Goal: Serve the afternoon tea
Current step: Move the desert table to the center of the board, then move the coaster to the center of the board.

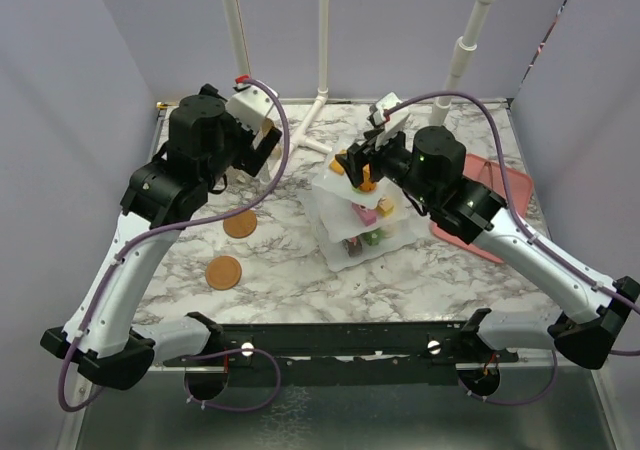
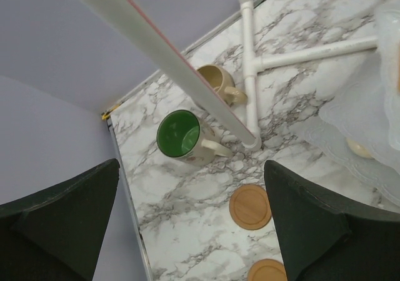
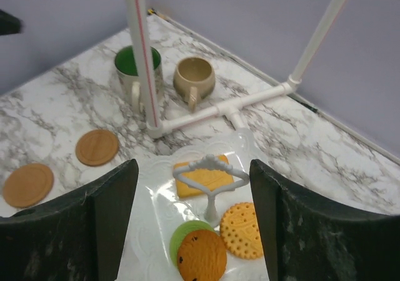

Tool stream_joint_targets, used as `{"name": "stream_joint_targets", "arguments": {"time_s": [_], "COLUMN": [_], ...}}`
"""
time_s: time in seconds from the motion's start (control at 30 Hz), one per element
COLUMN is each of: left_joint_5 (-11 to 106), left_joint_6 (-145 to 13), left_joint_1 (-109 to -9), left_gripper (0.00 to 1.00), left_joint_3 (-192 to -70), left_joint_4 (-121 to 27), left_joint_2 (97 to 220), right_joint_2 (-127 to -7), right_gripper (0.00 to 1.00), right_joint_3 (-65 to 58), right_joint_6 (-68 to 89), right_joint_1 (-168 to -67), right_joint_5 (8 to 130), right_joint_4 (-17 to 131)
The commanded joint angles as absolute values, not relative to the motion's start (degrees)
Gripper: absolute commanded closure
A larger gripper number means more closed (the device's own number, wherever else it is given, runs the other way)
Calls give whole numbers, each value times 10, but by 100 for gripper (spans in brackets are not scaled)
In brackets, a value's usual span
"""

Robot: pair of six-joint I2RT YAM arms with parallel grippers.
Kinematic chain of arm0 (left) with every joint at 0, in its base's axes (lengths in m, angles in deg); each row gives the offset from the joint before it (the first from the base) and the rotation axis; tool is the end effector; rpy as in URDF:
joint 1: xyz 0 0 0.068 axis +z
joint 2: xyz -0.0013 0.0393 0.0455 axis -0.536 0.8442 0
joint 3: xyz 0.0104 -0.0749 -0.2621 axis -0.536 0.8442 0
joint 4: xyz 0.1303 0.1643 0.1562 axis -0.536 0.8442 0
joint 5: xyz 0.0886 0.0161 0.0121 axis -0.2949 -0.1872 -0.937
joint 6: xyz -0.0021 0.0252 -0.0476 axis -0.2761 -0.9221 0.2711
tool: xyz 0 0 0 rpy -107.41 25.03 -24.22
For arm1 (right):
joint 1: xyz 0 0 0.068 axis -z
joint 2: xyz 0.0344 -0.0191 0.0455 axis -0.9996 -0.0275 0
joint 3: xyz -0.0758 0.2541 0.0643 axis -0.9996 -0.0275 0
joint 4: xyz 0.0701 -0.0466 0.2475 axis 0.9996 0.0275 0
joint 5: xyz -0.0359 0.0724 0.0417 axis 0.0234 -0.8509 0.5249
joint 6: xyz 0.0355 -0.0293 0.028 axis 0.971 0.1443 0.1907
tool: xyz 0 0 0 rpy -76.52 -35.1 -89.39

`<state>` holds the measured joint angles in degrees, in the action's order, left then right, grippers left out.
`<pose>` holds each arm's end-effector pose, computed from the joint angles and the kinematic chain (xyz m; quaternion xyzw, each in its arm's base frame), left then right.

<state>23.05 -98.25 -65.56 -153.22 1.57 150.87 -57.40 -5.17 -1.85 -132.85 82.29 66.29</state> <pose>0.1838 -0.1083 0.4855 0.2975 0.7570 0.0535 0.5792 0.2071 0.1985 0.4212 -0.2881 0.6924 0.1884 0.6341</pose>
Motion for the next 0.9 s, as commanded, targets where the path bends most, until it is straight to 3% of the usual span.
{"name": "stream_joint_targets", "arguments": {"time_s": [0.0, 0.3, 0.53, 0.67, 0.87], "left_joint_5": [309, 397, 398, 404, 396], "left_joint_6": [-968, -1008, -1062, -1052, -1061], "left_joint_1": [-555, -379, -362, -362, -362], "left_gripper": [1, 9, 23, 30, 34], "left_joint_3": [-1514, -1367, -1230, -1189, -1144], "left_joint_4": [22, -5, -65, -102, -168], "left_joint_2": [1513, 1513, 1531, 1577, 1628], "right_joint_2": [-559, -563, -542, -548, -528], "right_gripper": [24, 24, 23, 29, 32], "right_joint_3": [-7, -32, -70, -90, -125], "right_joint_6": [-15, 20, 30, 34, 70], "right_joint_1": [-1400, -1501, -1501, -1501, -1501], "right_joint_5": [866, 920, 911, 921, 931], "right_joint_4": [693, 737, 723, 721, 713]}}
